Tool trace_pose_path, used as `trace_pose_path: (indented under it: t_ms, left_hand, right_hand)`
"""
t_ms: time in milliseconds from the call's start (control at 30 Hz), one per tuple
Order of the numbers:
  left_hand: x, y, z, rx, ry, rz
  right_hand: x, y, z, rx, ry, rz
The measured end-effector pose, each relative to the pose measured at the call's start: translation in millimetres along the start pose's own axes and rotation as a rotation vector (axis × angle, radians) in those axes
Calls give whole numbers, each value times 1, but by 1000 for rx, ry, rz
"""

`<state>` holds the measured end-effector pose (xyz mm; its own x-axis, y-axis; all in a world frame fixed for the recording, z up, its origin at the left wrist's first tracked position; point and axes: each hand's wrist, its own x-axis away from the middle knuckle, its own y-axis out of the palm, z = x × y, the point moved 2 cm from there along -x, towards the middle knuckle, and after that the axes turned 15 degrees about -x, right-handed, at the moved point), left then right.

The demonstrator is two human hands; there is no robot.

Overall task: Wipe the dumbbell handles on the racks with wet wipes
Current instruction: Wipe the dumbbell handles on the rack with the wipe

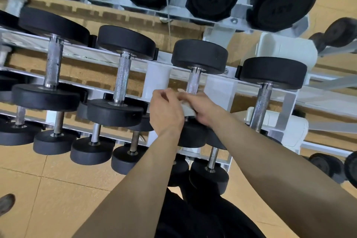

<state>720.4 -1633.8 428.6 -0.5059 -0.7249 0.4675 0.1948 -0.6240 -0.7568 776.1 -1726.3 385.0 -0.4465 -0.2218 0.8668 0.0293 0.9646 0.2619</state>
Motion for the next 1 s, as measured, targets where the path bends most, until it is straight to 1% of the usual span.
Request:
trace_pose_path:
  t_ms: [67, 100, 333, 400, 500, 567, 667, 733, 800, 867, 933, 1000]
  left_hand:
    - [1, -1, 1, -36, 10, -38]
    - [1, -1, 2, -47, 12, -61]
    - [1, -3, 2, -114, 52, -155]
    - [-1, -2, 2, -141, 82, -174]
    - [-6, 1, -1, -219, 103, -209]
    - [-14, 6, -3, -303, 132, -273]
    - [-32, 13, -4, -483, 286, -398]
    - [-42, 15, -2, -561, 385, -440]
    - [-50, 16, 4, -604, 445, -400]
    - [-57, 18, 12, -623, 486, -321]
    - [-61, 23, 19, -606, 516, -259]
    - [-63, 28, 29, -503, 511, -242]
  right_hand:
    - [6, -1, 4, 109, 34, -27]
    - [7, -1, 4, 99, 42, -31]
    - [36, -16, -1, -216, -3, 49]
    - [46, -22, 0, -231, -42, 73]
    - [53, -25, 5, -74, -144, 103]
    - [53, -27, 9, 8, -199, 151]
    - [48, -31, 10, 143, -267, 187]
    - [44, -33, 8, 278, -292, 172]
    - [43, -33, 4, 446, -323, 144]
    - [43, -32, -1, 560, -353, 117]
    - [44, -31, -7, 607, -402, 112]
    - [43, -27, -15, 629, -466, 155]
